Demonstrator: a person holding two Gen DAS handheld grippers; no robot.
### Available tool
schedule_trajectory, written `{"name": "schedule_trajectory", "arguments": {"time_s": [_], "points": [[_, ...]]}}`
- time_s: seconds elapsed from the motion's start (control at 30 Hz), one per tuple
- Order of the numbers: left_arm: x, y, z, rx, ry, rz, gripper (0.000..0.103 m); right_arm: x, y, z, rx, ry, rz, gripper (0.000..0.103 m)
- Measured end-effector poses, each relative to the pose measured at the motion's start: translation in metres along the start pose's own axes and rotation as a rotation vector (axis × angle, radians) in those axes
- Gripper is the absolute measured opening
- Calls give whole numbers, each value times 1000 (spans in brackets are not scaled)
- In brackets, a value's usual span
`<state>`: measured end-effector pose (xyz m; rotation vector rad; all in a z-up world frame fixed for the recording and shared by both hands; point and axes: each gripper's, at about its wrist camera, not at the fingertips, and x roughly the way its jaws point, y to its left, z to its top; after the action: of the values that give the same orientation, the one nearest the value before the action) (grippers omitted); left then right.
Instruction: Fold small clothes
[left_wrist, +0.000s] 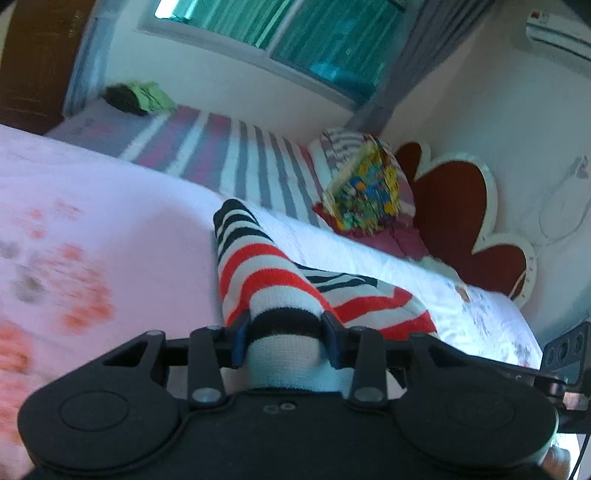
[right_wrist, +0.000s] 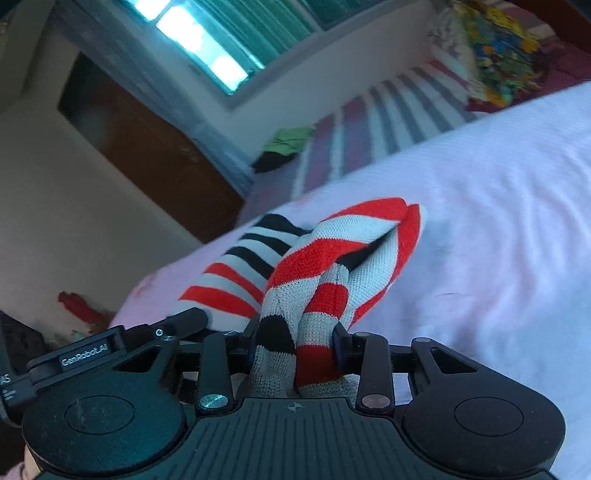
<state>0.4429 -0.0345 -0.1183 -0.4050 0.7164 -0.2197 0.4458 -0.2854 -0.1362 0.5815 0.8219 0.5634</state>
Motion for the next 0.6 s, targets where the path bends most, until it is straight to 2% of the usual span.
{"name": "schedule_trajectory", "arguments": {"time_s": [0.2,0.33,0.47,0.6], "points": [[-65,60,14,15,-60,62,38,42,84,-34,-52,4,66,36],[-95,105,25,16,-73,93,38,81,137,-71,-64,-1,83,36],[-111,155,25,24,-69,118,38,125,175,-103,-67,15,71,36],[-107,206,5,6,-17,145,38,161,182,-130,-45,65,20,36]]}}
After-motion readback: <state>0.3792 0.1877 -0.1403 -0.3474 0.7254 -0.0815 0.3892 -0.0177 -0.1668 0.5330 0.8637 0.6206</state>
